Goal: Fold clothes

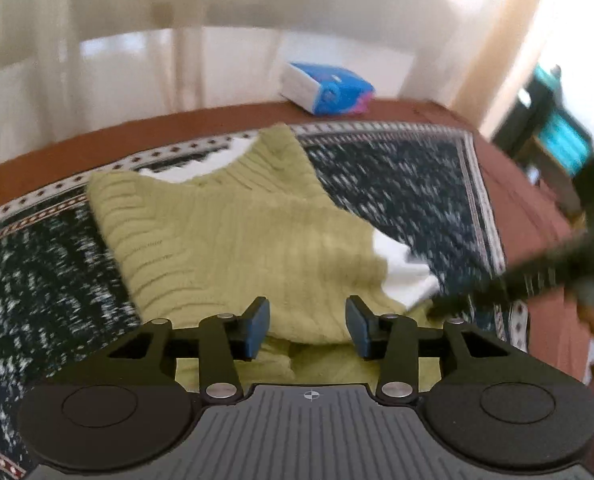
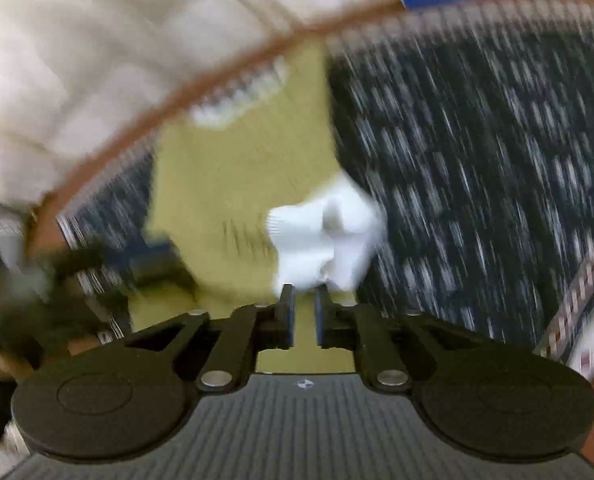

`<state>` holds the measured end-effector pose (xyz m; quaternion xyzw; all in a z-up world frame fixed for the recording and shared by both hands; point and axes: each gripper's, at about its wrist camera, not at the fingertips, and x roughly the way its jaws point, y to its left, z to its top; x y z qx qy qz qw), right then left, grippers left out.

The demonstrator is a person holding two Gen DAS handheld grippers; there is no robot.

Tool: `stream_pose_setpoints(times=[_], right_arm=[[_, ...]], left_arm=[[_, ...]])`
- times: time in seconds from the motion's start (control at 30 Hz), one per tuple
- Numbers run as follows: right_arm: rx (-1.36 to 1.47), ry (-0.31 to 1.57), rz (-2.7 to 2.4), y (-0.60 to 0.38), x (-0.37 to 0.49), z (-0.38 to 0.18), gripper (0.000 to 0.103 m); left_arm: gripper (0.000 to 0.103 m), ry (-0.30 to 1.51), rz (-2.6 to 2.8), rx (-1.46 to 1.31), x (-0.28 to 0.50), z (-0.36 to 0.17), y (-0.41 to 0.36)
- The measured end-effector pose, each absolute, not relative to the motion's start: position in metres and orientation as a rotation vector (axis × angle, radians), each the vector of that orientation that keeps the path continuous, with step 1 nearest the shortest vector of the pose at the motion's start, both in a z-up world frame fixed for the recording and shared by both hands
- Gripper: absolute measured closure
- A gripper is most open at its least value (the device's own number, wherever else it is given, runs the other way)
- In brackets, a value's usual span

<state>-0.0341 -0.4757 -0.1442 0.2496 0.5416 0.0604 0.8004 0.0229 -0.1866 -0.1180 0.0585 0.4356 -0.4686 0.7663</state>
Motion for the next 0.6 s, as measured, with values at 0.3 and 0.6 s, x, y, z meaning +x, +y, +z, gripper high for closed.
stream_pose_setpoints(times=[0.3,0.6], right_arm=[[0.364,0.985,0.118,-0.486,-0.003,-0.103,0.051],[0.19,0.987,0.277,-0.447,0.08,-0.124,0.051]], left_arm=[[0.042,0.998,-0.568,-0.186,0.097,-0.137,-0.152],[0.042,0.967,-0.557,-0.058,0.121,-0.139,-0.186]])
